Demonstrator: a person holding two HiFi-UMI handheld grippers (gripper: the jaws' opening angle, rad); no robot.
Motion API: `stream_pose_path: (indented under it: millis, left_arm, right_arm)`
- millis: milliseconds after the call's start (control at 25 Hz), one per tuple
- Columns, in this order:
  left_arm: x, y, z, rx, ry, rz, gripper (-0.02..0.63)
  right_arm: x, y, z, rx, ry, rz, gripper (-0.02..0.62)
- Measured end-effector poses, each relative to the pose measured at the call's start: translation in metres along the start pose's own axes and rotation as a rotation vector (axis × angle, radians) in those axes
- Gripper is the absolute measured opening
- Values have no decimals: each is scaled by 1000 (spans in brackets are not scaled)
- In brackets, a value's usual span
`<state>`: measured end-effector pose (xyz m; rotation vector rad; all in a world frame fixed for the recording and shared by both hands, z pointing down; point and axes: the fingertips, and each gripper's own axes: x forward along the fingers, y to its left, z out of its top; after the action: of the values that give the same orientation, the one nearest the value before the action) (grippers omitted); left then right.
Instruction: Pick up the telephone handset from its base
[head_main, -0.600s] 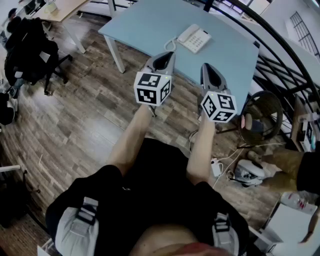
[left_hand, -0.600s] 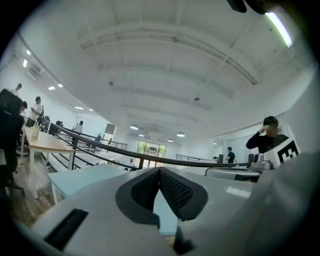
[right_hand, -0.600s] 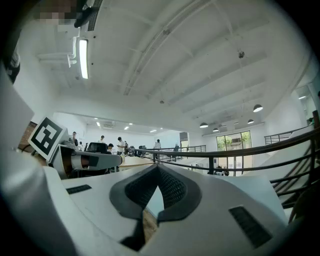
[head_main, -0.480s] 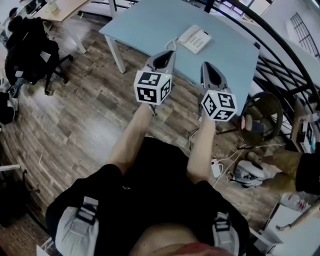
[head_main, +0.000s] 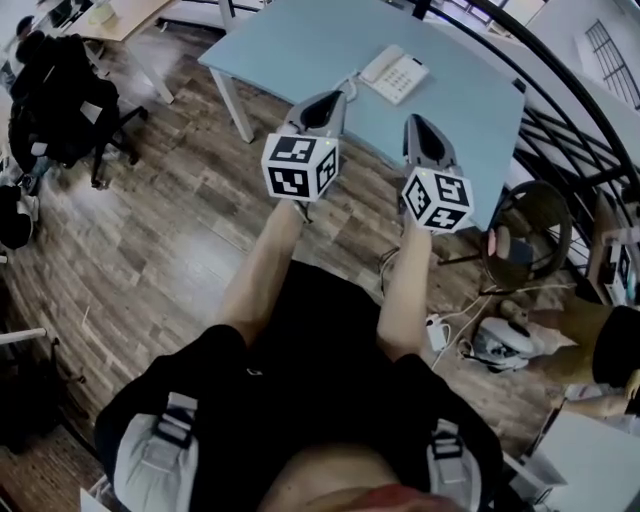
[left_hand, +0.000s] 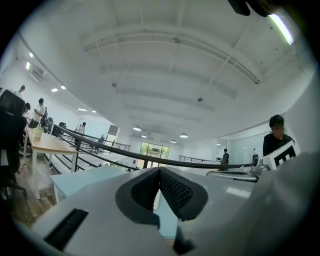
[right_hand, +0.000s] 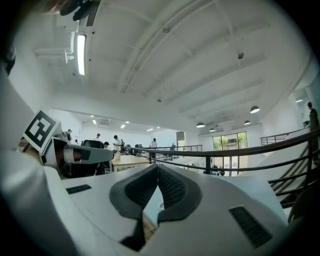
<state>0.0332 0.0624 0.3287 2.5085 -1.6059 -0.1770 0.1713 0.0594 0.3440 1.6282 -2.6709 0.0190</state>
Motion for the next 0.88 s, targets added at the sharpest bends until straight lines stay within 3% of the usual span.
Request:
stream_pose_path:
  millis: [320, 560, 880]
  left_arm:
    - [46, 40, -26, -39, 45, -7, 0]
    - [129, 81, -55, -80, 115, -33, 0]
    - [245, 170, -106, -188, 267, -54, 0]
  right_arm:
    - [50, -15, -24, -16, 42, -23, -3]
    - [119, -62, -50, 66, 71, -72, -3]
    - [249, -97, -113, 148, 239, -114, -3]
